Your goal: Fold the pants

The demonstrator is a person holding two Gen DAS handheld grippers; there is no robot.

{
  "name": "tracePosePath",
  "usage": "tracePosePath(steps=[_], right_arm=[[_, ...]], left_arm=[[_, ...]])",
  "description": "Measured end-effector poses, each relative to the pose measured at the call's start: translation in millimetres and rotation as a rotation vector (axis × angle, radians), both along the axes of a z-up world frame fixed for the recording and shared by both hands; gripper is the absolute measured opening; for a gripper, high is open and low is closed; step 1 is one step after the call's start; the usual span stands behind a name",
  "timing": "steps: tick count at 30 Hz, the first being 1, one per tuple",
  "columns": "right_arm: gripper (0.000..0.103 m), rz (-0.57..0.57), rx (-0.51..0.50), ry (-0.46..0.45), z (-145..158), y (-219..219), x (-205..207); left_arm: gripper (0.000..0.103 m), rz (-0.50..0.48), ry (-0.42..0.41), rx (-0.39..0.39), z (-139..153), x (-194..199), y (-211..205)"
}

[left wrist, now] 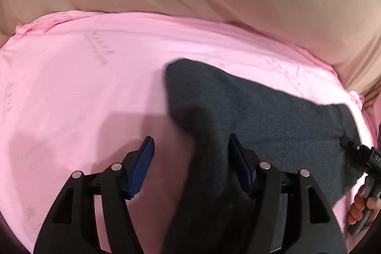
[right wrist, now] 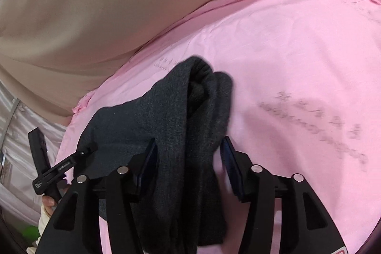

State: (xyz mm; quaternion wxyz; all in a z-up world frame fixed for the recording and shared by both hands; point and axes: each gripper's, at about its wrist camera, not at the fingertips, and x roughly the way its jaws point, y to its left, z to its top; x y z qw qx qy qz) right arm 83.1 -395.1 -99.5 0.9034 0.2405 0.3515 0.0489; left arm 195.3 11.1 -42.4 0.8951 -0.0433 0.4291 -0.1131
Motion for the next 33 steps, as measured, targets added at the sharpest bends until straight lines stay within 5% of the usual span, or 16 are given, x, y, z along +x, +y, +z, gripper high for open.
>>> tracePosePath(steps=[2,4,7,11,13,15,20,22,23,26,28,30,32,33], right_arm=[[0.057,-0.042,-0.062,-0.096,26.5,-0.8,-23.1],[0.021,0.029,-0.073,-0.149,50.6,12.5,-25.7],[0.010,0.153,-0.058,-0.132,58.8,40.8,5.9],[0.007,0.111,-0.116,-0.010,21.7,39.6,56.2],[0.001,0.092,-0.054,0.006,0.4,21.6,66.3],[0.001,0.104,-0.010,-0.025,-7.6,21.5,70.3],[0.010,0.105,-0.039,-0.030,16.3,32.2,49.8],[0.041,0.097,-0.046,-0.056,29.3,28.2,16.7],[0.048,0.091,-0.057,-0.070,33.0,25.6,-3.4],[0.051,0.091,-0.034,-0.051,27.2,12.7,-48.0],[0.051,0.091,0.027,-0.022,11.7,10.5,-62.0],[0.054,0.091,0.065,0.018,-4.0,10.7,-68.8],[0.059,0.094,0.102,0.046,-15.2,14.1,-64.4],[0.059,0.101,0.129,0.058,-20.8,15.6,-61.7]], left_arm=[[0.060,0.062,-0.043,-0.042,31.2,-15.2,22.6],[0.060,0.084,-0.121,-0.076,69.5,-25.9,31.1],[0.065,0.003,-0.159,-0.106,98.3,-17.9,5.6],[0.071,-0.061,-0.036,0.012,59.5,26.5,-37.8],[0.060,-0.019,0.054,0.086,20.4,54.5,-39.9],[0.067,0.017,0.120,0.105,-9.8,78.3,-33.3],[0.066,0.070,0.125,0.021,2.8,80.2,-6.7],[0.066,0.067,0.087,-0.039,24.6,51.9,16.4],[0.070,0.061,0.063,-0.042,34.5,32.9,28.2],[0.083,0.096,0.036,-0.019,36.8,-17.8,52.9],[0.083,0.085,0.107,-0.058,18.6,-35.7,58.6],[0.070,0.063,0.208,-0.110,-10.4,-45.3,56.1],[0.062,0.058,0.139,-0.075,-13.0,-52.3,49.2],[0.039,0.020,0.158,-0.092,-15.2,-51.0,43.6]])
